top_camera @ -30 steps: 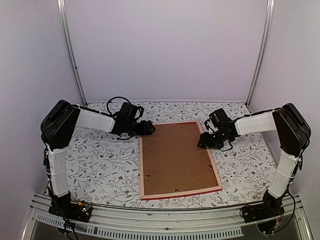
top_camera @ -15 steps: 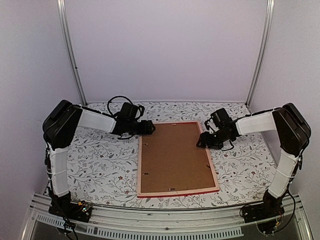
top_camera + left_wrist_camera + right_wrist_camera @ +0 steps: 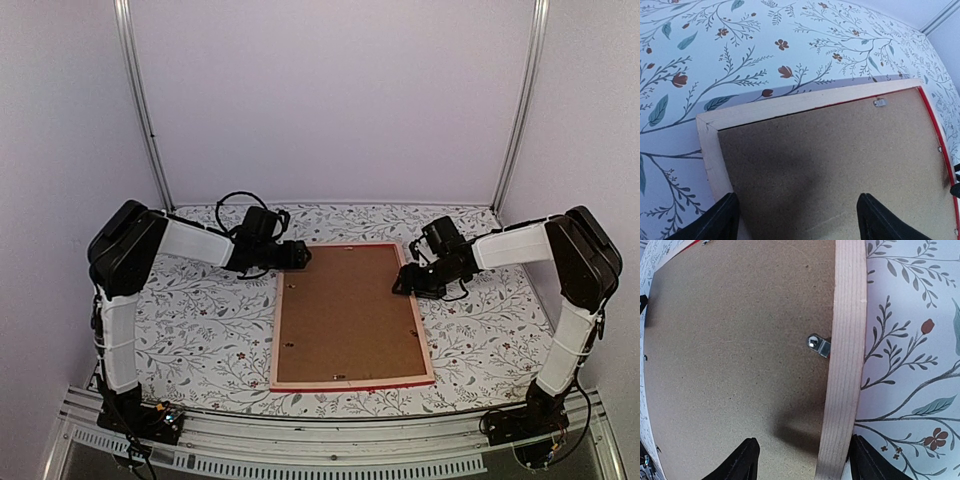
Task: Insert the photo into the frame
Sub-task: Adjust the photo frame at the center of the board.
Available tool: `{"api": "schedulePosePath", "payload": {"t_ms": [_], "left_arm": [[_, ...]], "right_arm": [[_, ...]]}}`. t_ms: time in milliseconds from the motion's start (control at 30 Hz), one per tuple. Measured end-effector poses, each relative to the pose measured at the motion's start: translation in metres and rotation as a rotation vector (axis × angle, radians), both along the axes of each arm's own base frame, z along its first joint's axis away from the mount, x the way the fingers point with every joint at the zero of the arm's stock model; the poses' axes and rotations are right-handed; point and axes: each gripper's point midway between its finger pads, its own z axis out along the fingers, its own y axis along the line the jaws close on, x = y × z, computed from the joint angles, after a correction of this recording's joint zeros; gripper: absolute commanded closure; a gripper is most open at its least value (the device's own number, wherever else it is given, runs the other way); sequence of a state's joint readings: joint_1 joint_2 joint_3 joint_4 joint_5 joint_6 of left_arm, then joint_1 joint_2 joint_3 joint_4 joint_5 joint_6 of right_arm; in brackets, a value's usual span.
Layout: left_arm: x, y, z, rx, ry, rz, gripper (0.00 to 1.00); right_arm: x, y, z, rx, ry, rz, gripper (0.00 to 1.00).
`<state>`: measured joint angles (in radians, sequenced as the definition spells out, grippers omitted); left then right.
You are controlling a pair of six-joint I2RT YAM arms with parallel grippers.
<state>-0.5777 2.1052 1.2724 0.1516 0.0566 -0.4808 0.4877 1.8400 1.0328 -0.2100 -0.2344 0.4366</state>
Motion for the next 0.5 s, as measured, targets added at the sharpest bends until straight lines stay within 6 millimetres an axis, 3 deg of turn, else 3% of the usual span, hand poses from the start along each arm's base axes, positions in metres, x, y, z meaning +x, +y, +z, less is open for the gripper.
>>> {"api": "schedulePosePath", "payload": {"t_ms": [300,500], "left_arm": [[-0.023,0.004,-0.001,0.099,0.009,0.034,0.09],[-0.040,0.006,0.004,0.128,0.009,0.039,0.05]], "right_arm": [[0.001,-0.003,0.002,-0.040,-0.016,-0.038,0.34],[0.002,0.002,0.023,-0.061,-0.085,-0.049,0.32]]}}
